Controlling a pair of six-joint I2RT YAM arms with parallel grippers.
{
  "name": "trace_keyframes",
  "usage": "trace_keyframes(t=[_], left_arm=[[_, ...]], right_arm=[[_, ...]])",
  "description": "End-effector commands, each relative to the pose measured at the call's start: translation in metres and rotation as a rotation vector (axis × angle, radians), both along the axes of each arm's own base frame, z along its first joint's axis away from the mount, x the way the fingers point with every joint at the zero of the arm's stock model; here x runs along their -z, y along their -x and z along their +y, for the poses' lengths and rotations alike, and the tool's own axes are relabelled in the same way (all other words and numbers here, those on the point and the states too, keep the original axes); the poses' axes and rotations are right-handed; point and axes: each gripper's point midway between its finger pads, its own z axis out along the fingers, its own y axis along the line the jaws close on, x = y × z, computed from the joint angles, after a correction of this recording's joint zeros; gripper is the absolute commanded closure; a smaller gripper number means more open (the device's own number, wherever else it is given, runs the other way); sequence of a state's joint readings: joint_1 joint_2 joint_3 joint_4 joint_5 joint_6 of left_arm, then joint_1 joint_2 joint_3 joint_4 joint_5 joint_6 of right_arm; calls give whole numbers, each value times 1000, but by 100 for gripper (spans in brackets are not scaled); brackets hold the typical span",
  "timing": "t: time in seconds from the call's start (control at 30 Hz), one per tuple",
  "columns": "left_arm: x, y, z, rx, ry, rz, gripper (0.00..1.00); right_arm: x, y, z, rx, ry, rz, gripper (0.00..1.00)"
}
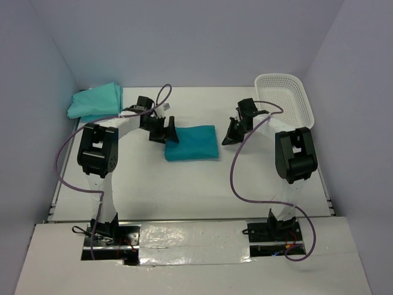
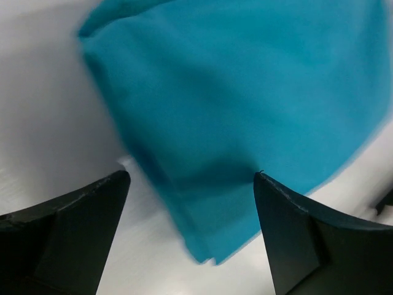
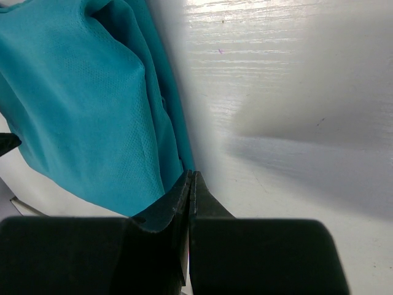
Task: Fold and stack the t-shirts
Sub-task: Put the neatly folded tshirt into the corner of the board with the left arm
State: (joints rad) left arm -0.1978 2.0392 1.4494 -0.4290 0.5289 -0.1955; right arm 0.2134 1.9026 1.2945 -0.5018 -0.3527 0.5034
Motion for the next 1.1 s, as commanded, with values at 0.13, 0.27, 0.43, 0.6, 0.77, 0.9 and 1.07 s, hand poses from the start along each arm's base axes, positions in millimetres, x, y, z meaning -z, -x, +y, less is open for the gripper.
trace_keyframes(t=[0.13, 0.27, 0.43, 0.6, 0.77, 0.9, 1.07], left_arm=[[46, 10, -25, -11, 80, 198, 2], [42, 20, -50, 37, 198, 250, 24], [46, 26, -73, 83, 287, 316, 70], [31, 10, -75, 90, 345, 280, 100], [-17, -33, -42, 96, 291, 58, 100], [-32, -63, 7, 176, 3, -131, 100], [-52, -113, 96, 160, -446, -309, 100]], right_arm=[[-7, -2, -1, -5, 11, -35, 100], [-4, 0, 5, -3, -22, -26, 100], [8, 6, 18, -16, -48, 9, 100], [3, 6, 15, -6, -48, -7, 100], [-14, 8, 3, 6, -40, -38, 100], [-32, 9, -7, 25, -38, -84, 100], [-35, 11, -12, 8, -3, -99, 100]])
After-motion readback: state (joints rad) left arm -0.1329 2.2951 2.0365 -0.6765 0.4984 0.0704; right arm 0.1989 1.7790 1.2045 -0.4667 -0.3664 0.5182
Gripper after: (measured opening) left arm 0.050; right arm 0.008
